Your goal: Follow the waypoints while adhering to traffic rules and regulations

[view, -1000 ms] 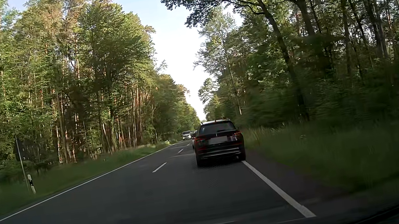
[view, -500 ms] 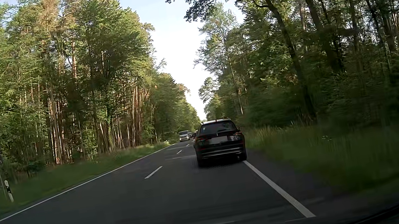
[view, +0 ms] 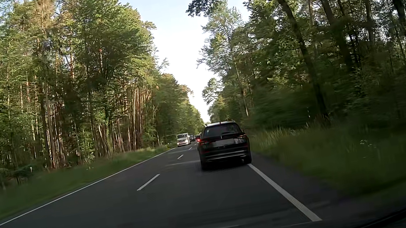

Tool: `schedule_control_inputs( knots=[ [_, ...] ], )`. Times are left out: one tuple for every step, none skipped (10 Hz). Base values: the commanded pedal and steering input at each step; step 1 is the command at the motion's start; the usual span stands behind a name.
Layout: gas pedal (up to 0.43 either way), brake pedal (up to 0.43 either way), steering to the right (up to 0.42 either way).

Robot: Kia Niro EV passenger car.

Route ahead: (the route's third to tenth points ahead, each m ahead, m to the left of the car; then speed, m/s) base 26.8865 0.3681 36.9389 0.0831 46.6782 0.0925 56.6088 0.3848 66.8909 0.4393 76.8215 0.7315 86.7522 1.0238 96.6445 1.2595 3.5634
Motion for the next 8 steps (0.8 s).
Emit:
schedule_control_inputs(
  knots=[
    [0.0,0.0,0.0],
    [0.0,0.0,0.0],
    [0.0,0.0,-0.001],
    [0.0,0.0,-0.001],
    [0.0,0.0,-0.001],
    [0.0,0.0,-0.001],
    [0.0,0.0,-0.001],
    [0.0,0.0,-0.001]
  ],
)
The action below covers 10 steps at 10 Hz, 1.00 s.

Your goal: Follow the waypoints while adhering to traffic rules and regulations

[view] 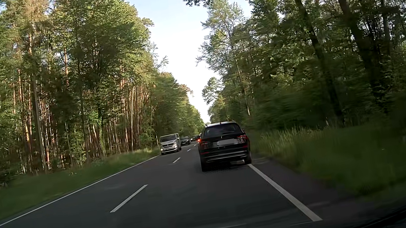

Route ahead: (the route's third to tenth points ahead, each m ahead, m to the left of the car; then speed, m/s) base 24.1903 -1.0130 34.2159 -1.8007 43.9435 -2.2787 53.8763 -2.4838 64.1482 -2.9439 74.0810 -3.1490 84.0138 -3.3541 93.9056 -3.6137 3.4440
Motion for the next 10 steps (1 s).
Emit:
schedule_control_inputs(
  knots=[
    [0.0,0.0,-0.001],
    [0.0,0.0,-0.001],
    [0.0,0.0,0.0],
    [0.0,0.0,0.0],
    [0.0,0.0,0.001],
    [0.0,0.0,0.002],
    [0.0,0.0,0.002],
    [0.0,0.0,0.002],
    [0.0,0.0,0.001],
    [0.0,0.0,0.0]
  ],
)
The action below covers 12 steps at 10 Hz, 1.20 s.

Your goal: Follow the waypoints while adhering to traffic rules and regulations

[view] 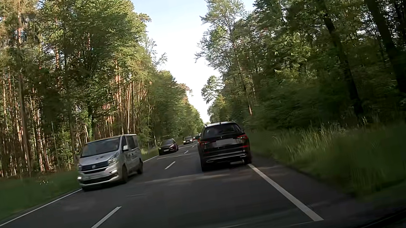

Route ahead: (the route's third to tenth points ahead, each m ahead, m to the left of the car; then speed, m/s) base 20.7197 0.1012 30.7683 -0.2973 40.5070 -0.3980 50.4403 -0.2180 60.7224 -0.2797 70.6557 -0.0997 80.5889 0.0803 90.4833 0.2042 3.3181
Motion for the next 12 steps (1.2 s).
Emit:
schedule_control_inputs(
  knots=[
    [0.0,0.0,0.0],
    [0.0,0.0,0.0],
    [0.0,0.0,0.0],
    [0.0,0.0,0.0],
    [0.0,0.0,0.0],
    [0.0,0.0,0.0],
    [0.0,0.0,-0.001],
    [0.0,0.0,-0.002],
    [0.0,0.0,-0.002],
    [0.0,0.0,-0.002],
    [0.0,0.0,-0.002],
    [0.0,0.0,-0.002]
  ],
)
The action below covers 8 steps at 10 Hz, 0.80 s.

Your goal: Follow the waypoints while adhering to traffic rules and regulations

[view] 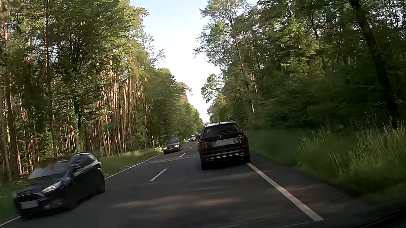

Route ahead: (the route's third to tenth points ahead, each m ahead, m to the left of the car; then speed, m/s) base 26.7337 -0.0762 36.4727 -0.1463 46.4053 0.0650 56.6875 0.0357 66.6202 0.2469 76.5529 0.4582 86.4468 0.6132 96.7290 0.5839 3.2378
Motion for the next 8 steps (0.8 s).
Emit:
schedule_control_inputs(
  knots=[
    [0.0,0.0,-0.002],
    [0.0,0.0,-0.002],
    [0.0,0.0,-0.002],
    [0.0,0.0,-0.002],
    [0.0,0.0,-0.002],
    [0.0,0.0,-0.002],
    [0.0,0.0,-0.002],
    [0.0,0.0,-0.002]
  ],
)
